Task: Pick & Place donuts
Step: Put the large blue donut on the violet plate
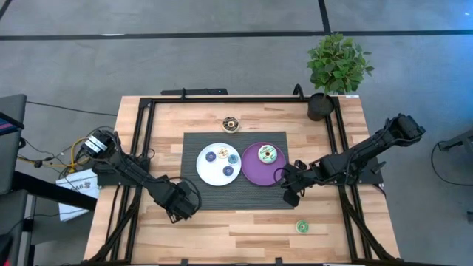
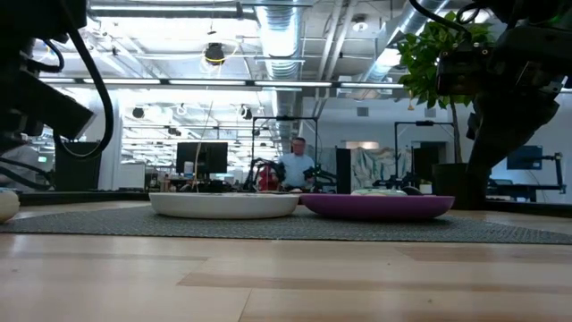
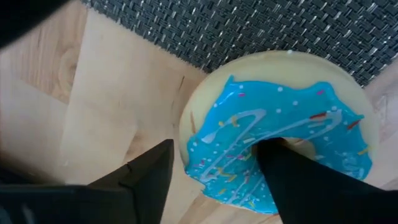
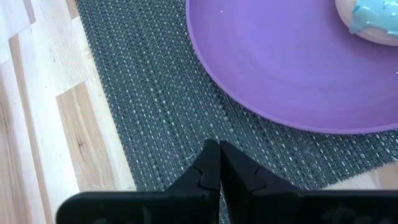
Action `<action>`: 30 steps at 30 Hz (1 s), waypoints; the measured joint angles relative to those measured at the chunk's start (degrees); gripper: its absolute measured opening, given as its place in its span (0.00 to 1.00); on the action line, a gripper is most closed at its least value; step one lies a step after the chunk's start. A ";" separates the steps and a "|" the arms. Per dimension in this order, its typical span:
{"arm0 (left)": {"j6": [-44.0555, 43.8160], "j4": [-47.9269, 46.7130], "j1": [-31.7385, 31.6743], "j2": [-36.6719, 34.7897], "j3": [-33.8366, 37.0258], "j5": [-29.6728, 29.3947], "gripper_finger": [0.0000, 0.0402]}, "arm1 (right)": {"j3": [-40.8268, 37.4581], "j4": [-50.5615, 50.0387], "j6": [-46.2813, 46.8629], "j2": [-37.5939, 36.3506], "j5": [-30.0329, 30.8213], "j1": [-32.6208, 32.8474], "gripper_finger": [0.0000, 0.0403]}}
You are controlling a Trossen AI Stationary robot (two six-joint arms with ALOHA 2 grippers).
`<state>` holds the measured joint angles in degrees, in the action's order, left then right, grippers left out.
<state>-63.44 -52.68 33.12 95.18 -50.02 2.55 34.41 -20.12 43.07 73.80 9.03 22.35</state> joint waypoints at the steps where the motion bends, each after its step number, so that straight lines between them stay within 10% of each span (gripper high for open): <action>1: -0.11 -0.03 -0.02 0.02 -0.04 0.18 0.56 | -0.02 0.01 0.00 0.00 -0.01 0.00 0.00; 30: 3.39 -13.43 0.19 0.15 -9.33 -4.55 0.50 | -0.02 -0.13 -0.13 0.00 0.07 0.00 0.00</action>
<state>-60.06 -66.11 33.31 95.33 -59.35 -2.00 34.39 -20.25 42.94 73.80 9.10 22.35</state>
